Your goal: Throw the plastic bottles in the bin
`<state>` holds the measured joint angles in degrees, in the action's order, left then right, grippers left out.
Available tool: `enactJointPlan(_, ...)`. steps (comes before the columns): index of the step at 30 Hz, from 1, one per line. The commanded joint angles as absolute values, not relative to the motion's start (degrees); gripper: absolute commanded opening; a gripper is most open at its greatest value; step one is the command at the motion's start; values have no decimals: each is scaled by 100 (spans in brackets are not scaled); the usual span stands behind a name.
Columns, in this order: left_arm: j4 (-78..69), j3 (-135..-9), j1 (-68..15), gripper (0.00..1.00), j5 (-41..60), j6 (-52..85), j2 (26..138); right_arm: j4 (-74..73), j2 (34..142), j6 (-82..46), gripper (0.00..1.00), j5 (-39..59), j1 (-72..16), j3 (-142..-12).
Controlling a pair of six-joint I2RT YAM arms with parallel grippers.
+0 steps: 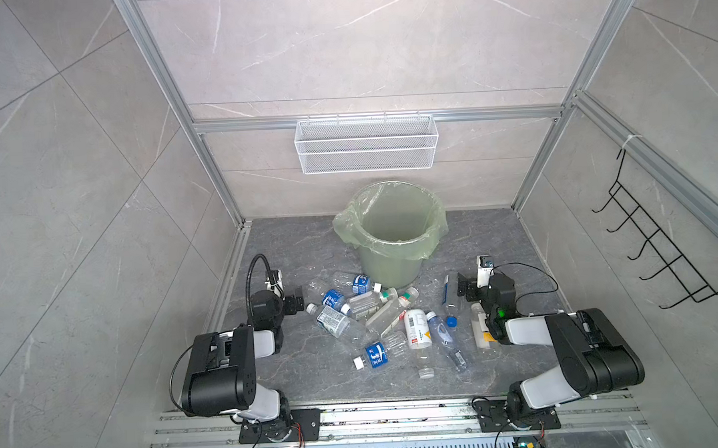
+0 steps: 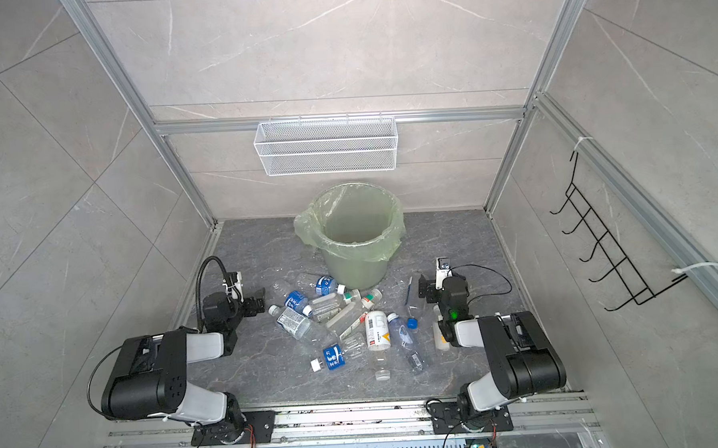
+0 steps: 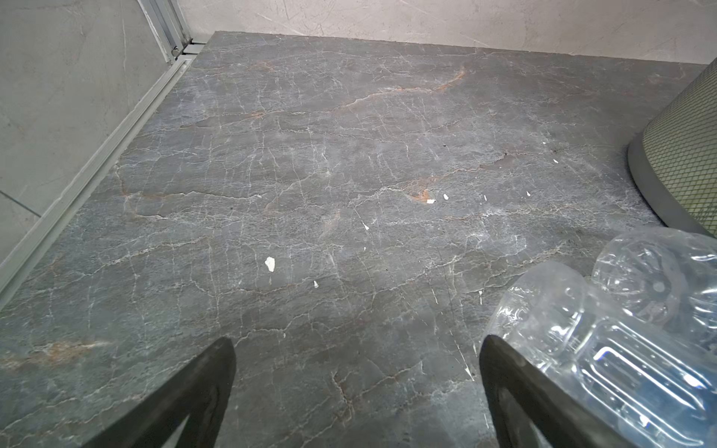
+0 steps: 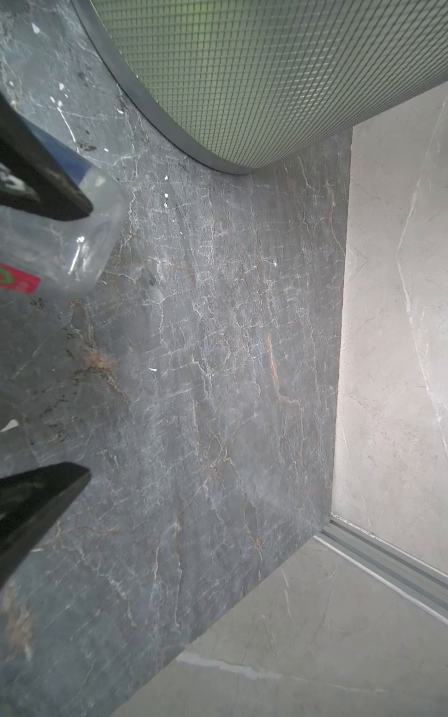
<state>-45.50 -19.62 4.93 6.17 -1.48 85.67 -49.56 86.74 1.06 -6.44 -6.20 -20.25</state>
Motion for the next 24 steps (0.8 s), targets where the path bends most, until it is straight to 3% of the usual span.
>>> enactJointPlan(1,-4848,-2057,532,100,622,-58,8587,-4991,8677,6,99,-735,-656,-2066)
enactJointPlan(24,-4858,-2048,591,100,651,-29,8571,-4996,8684,-11,99,-747,-651,-2073)
